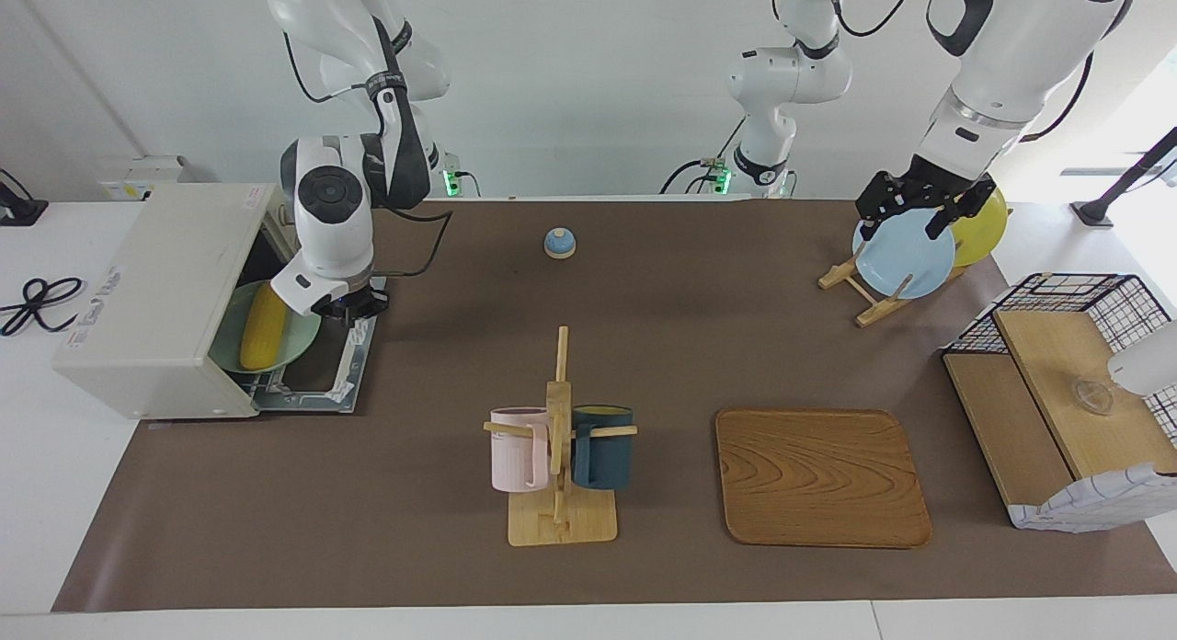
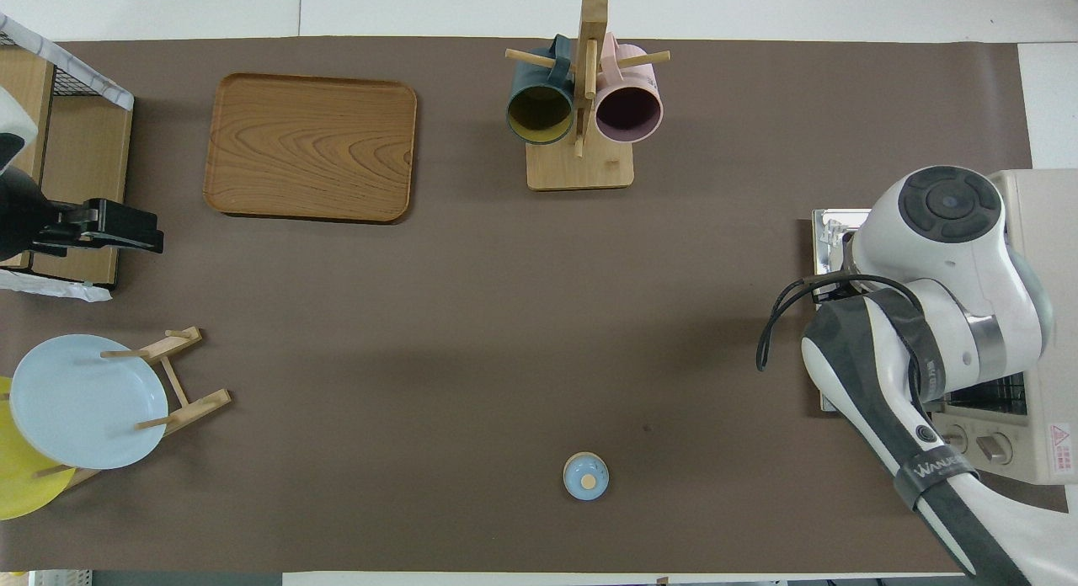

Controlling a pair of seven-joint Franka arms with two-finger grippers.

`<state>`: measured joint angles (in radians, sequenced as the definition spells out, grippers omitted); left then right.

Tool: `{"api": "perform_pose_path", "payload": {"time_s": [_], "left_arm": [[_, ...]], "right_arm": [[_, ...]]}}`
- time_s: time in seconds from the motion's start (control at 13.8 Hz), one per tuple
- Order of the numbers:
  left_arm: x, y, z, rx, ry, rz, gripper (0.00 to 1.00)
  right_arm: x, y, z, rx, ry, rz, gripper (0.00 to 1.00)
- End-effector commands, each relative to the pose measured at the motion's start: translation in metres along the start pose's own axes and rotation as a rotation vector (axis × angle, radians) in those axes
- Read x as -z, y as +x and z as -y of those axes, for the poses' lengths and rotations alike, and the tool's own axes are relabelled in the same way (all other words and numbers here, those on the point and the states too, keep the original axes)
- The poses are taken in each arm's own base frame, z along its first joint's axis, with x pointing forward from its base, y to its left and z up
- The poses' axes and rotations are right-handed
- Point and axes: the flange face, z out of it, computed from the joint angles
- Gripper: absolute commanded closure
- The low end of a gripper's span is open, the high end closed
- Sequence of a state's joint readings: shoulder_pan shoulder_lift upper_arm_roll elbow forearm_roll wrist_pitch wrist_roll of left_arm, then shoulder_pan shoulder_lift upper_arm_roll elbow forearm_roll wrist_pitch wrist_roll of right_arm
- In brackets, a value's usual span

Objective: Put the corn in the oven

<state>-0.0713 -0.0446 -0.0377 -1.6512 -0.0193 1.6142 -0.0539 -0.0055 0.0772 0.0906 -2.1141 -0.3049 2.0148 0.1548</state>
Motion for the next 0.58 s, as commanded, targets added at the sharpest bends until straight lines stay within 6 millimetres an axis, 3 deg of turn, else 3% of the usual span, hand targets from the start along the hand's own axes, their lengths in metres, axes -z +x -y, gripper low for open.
{"api": "perform_pose_path", "payload": {"time_s": [0.0, 0.14, 0.51], "left_arm": [[0.004, -0.005, 0.004, -0.001, 0.022, -0.006, 0.0], [0.004, -0.004, 0.004, -0.001, 0.021, -0.007, 0.0], [0.004, -0.004, 0.004, -0.001, 0.021, -0.007, 0.0]], "right_arm": [[-0.005, 0.0, -0.007, -0.007, 0.021, -0.018, 1.0], [-0.023, -0.003, -0.025, 0.01, 0.037, -0.047, 1.0], [-0.026, -0.005, -0.03, 0.026, 0.03, -0.026, 1.0]]}}
